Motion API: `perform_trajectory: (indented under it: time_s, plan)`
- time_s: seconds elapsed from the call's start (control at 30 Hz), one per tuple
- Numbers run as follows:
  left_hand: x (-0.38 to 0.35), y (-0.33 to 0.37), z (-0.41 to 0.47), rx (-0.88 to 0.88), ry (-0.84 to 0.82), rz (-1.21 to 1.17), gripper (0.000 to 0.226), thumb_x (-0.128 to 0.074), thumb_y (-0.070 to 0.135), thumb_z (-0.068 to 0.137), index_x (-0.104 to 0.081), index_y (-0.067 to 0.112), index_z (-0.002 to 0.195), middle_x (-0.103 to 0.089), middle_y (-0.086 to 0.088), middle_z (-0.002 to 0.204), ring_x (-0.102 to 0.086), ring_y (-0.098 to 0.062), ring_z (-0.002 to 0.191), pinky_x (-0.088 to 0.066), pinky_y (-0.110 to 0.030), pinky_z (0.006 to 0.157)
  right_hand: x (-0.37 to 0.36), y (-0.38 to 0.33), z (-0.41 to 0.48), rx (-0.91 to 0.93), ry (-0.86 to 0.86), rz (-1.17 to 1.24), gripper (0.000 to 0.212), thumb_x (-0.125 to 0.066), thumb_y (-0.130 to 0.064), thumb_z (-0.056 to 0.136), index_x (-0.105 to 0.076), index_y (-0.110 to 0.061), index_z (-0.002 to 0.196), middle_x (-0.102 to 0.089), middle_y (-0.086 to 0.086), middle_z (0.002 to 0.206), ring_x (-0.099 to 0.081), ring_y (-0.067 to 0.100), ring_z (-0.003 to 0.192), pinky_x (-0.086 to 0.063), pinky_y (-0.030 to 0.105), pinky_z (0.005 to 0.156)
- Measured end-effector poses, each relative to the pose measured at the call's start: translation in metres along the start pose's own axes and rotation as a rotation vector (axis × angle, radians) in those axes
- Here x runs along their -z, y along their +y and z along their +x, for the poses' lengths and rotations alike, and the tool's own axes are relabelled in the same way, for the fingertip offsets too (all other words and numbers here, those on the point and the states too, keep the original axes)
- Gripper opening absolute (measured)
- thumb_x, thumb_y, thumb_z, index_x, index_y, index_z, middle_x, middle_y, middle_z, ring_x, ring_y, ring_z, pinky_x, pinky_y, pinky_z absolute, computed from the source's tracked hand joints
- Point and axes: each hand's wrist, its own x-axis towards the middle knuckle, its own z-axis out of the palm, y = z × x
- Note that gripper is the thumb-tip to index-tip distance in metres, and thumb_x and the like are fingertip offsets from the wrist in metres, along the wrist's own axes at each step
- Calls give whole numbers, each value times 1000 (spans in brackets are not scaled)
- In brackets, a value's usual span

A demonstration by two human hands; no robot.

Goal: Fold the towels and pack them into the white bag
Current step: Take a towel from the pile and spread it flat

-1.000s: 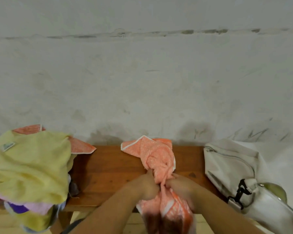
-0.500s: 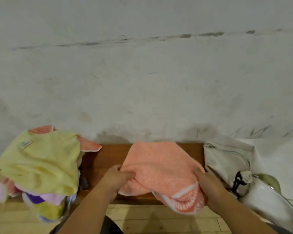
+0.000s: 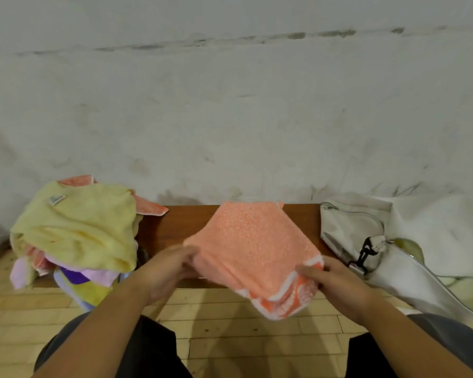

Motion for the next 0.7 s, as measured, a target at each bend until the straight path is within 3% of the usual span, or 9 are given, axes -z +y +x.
perform_trajectory:
  time_s: [0.1, 0.23, 0.37, 0.43, 0.47, 0.5, 0.6, 0.63, 0.7]
  plan:
    - [4, 17, -8, -170, 131, -288, 33, -39, 25, 108, -62, 8, 125, -74, -15, 112, -71, -28, 106, -57, -45, 89, 7, -5, -1, 92, 192, 78, 42, -78, -25, 80, -70, -1, 113, -76, 19, 107, -73, 38, 100, -55, 53, 96]
    - [4, 10, -2, -16, 306, -212, 26, -49, 27, 106, -65, 9, 117, -76, -13, 100, -72, -28, 92, -58, -38, 67, 10, -5, 3, 54, 308, 108, 35, -78, -24, 84, -71, -1, 109, -77, 20, 102, -74, 38, 96, -55, 54, 96]
    - [-2, 0, 1, 264, 97, -38, 35, -61, 34, 100, -67, 2, 114, -76, -17, 96, -74, -33, 89, -61, -42, 77, 8, 12, 6, -300, 223, 44, 38, -71, -29, 94, -69, 3, 114, -76, 24, 103, -75, 38, 93, -55, 55, 97]
    - [-7, -3, 1, 339, -57, 42, 32, -67, 35, 96, -67, 3, 100, -70, -8, 73, -66, -18, 59, -54, -27, 58, 5, 18, 3, -420, 156, -9, 37, -69, -26, 96, -67, 6, 114, -75, 26, 103, -76, 38, 88, -55, 55, 96]
    - [-8, -6, 3, 347, -90, 102, 29, -71, 32, 94, -65, 4, 100, -64, -5, 70, -56, -13, 54, -48, -24, 54, 3, 19, 2, -444, 133, -18, 34, -68, -23, 97, -67, 7, 113, -74, 27, 103, -76, 37, 86, -55, 54, 97]
    - [-9, -10, 6, 338, -98, 169, 32, -74, 29, 92, -64, 3, 108, -65, -5, 77, -56, -13, 59, -49, -25, 57, 1, 19, 1, -453, 116, -22, 33, -68, -22, 97, -67, 7, 112, -74, 27, 104, -75, 37, 86, -55, 52, 97]
    - [-13, -13, 10, 308, -57, 241, 29, -62, 26, 99, -61, 8, 121, -75, -9, 109, -70, -26, 100, -55, -35, 89, -6, 16, 1, -439, 79, -7, 33, -67, -22, 97, -64, 4, 118, -74, 25, 106, -75, 36, 89, -58, 48, 91]
    - [-15, -12, 11, 291, -13, 199, 25, -57, 24, 101, -60, 6, 118, -74, -13, 108, -70, -29, 101, -56, -38, 89, -7, 16, 2, -421, 81, 3, 32, -65, -22, 99, -63, 2, 120, -75, 24, 106, -75, 35, 89, -58, 48, 90]
    - [-19, -6, 15, 243, 85, 47, 22, -50, 20, 103, -59, 0, 108, -70, -17, 95, -69, -30, 87, -59, -39, 75, -10, 15, 5, -369, 108, 30, 26, -59, -20, 103, -62, -3, 122, -75, 23, 107, -74, 37, 94, -57, 49, 93]
